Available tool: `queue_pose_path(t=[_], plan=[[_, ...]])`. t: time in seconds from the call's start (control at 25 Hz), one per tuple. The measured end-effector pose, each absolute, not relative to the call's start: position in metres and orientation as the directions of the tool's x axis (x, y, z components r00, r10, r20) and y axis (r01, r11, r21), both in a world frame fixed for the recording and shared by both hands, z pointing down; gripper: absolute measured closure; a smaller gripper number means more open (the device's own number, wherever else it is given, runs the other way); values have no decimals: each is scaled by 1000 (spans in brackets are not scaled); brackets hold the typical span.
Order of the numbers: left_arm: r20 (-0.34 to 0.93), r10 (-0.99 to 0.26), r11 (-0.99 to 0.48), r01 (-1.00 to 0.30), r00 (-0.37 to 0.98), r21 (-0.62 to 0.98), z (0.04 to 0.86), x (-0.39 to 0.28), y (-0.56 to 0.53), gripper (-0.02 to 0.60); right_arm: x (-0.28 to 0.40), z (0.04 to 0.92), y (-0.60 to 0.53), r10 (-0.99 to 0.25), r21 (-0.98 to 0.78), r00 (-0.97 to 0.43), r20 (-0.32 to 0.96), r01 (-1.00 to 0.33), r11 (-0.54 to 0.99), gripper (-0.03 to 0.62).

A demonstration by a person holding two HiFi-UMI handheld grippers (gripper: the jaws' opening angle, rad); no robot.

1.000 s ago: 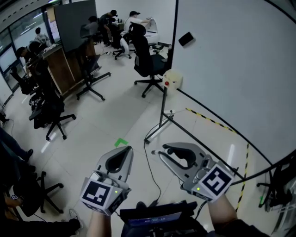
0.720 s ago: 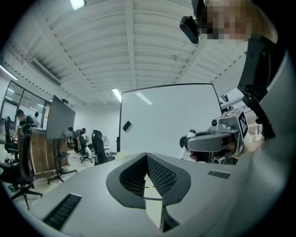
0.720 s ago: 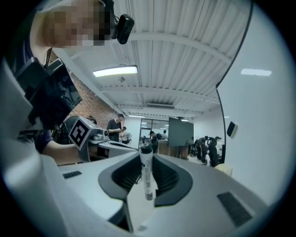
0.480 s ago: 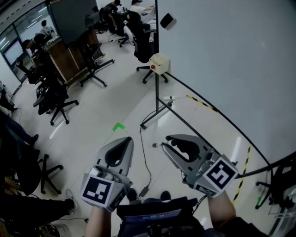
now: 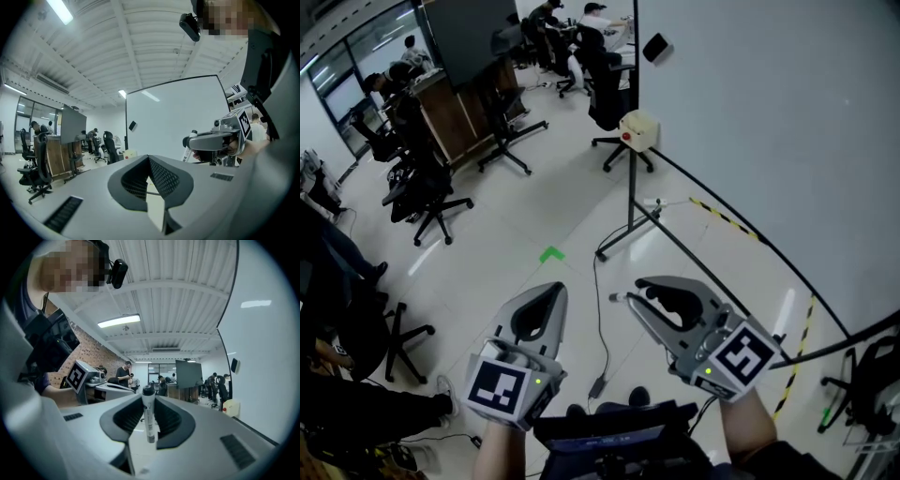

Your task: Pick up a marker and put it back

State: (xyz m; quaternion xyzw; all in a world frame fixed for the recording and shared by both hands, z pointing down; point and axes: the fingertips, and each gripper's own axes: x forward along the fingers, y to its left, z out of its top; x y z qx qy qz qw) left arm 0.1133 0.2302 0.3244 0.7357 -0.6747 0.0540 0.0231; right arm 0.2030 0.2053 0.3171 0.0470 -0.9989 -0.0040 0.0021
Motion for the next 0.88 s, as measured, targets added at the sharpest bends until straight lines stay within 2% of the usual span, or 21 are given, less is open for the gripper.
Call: queue_pose_path(t=[0.48, 0.68, 0.88], plan=[[60, -978, -196, -980, 199, 44, 340, 40, 341, 583, 117, 327, 322, -119, 67, -991, 64, -114, 991, 496], [44, -958, -279, -957, 282, 75, 341, 33, 353, 583, 112, 331, 338, -191, 73, -978, 86, -185, 980, 496], [51, -931, -358, -931, 362, 72, 339, 55, 335, 583, 140, 331, 328, -286, 57, -953, 100, -282, 958, 496]])
